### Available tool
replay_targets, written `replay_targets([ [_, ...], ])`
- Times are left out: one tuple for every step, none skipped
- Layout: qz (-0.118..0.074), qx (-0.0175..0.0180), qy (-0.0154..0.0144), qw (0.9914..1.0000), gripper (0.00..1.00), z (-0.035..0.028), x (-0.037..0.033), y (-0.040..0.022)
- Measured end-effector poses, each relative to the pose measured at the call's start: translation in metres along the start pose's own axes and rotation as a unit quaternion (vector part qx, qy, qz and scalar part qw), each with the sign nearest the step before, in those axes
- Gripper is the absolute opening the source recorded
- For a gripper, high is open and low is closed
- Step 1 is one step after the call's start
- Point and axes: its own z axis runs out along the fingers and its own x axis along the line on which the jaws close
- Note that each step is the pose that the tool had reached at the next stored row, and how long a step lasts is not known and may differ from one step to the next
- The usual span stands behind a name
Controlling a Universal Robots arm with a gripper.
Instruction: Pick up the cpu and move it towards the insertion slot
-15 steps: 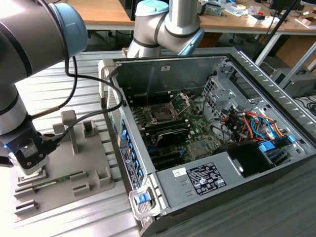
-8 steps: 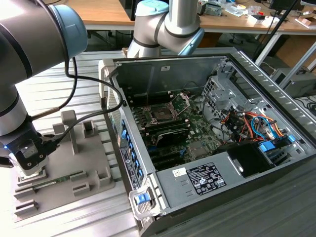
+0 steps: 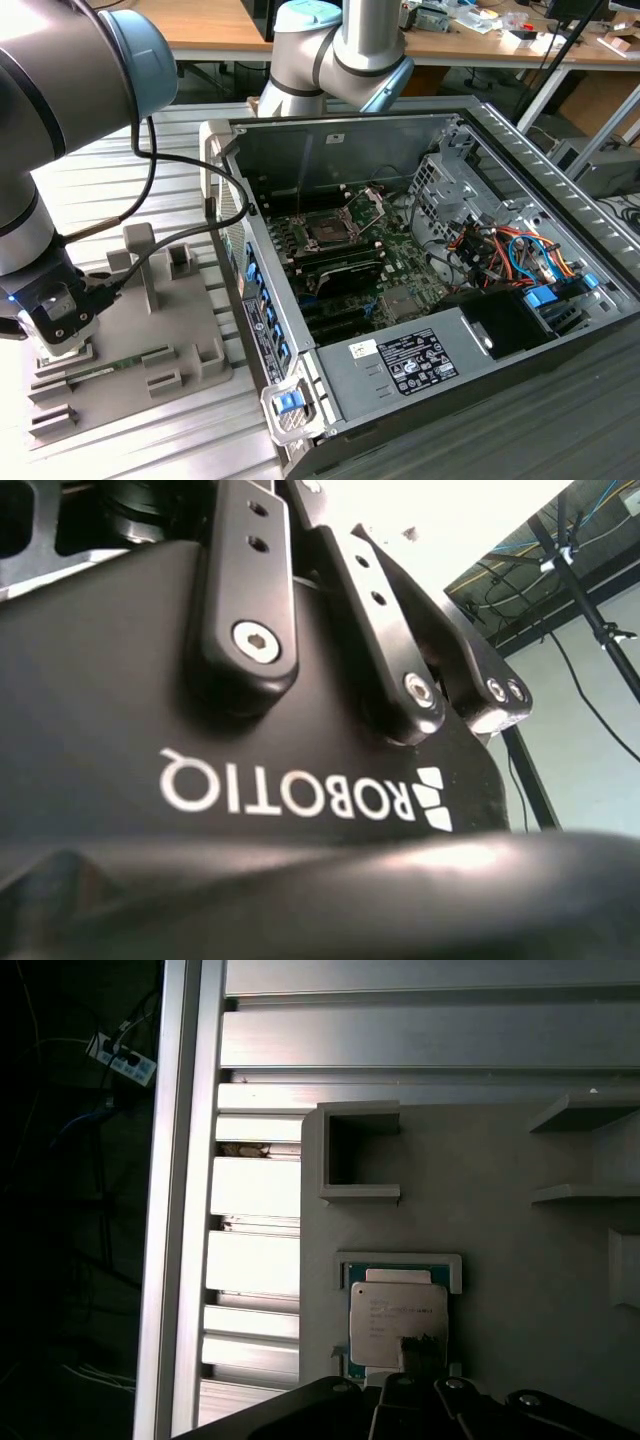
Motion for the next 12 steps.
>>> replay_targets([
  [0.0,0.0,0.0,1.0,0.11,0.0,0.0,0.0],
  [0.0,0.0,0.0,1.0,0.11,0.0,0.0,0.0],
  [0.0,0.0,0.0,1.0,0.17,0.0001,0.0,0.0],
  [0.0,0.0,0.0,1.0,0.17,0.0001,0.0,0.0],
  [0.0,0.0,0.0,1.0,0.29,0.0001,0.0,0.0],
  [0.0,0.0,0.0,1.0,0.29,0.0001,0.0,0.0],
  [0.0,0.0,0.0,1.0,0.42,0.0001,0.0,0.0],
  [0.0,0.0,0.0,1.0,0.47,0.0002,0.0,0.0],
  [0.0,0.0,0.0,1.0,0.47,0.0002,0.0,0.0],
  [0.0,0.0,0.0,1.0,0.54,0.0002,0.0,0.0],
  [0.0,0.0,0.0,1.0,0.54,0.0003,0.0,0.0],
  [0.0,0.0,0.0,1.0,0.54,0.0003,0.0,0.0],
])
